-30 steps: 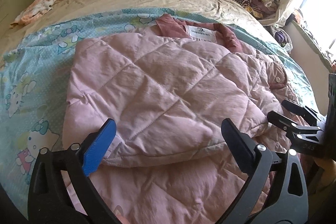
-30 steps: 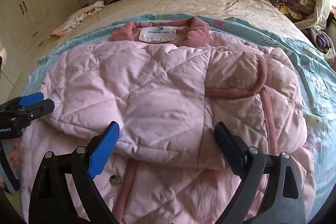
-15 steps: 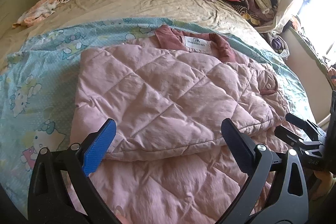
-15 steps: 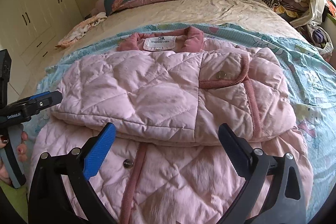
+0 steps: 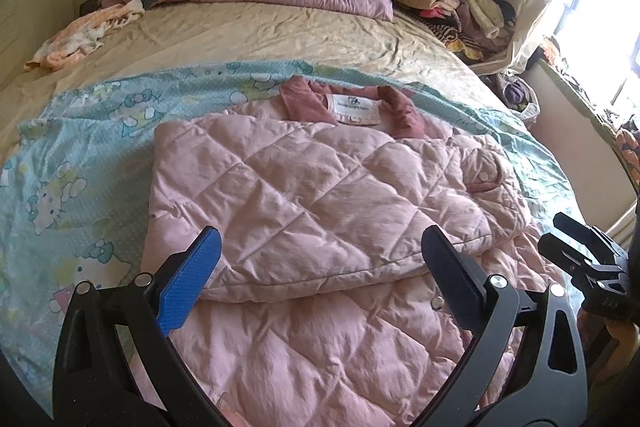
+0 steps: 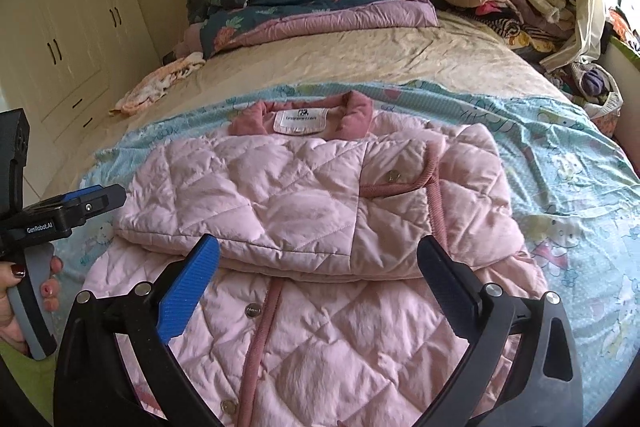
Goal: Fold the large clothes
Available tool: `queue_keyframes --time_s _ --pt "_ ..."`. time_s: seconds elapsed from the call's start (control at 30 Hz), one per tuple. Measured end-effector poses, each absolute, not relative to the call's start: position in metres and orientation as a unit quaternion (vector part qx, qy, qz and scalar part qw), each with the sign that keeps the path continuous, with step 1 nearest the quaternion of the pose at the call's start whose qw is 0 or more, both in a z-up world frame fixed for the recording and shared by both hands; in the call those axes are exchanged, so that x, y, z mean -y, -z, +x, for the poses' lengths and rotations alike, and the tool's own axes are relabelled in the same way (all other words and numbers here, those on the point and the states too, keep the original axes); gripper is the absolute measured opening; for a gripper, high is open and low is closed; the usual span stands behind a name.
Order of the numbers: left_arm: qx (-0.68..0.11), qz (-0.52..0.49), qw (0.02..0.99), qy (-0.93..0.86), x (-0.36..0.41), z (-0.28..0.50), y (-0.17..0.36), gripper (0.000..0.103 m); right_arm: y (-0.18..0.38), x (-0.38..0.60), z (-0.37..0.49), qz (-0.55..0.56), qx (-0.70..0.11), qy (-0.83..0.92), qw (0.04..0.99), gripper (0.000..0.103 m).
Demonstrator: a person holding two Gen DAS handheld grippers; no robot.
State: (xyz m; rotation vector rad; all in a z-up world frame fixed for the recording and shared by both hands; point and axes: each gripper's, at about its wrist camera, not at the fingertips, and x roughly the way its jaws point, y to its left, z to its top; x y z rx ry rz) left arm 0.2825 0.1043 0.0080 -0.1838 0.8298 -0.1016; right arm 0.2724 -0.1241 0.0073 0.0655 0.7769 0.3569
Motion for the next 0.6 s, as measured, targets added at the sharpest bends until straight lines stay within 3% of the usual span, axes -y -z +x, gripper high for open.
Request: queue_keyframes --time_s 0.6 --pt "-0.352 -0.094 0.929 0.062 -0.093 0.24 -0.048 0.094 -0.039 0.137 0.237 0.038 -0.346 -0.174 0.921 0.099"
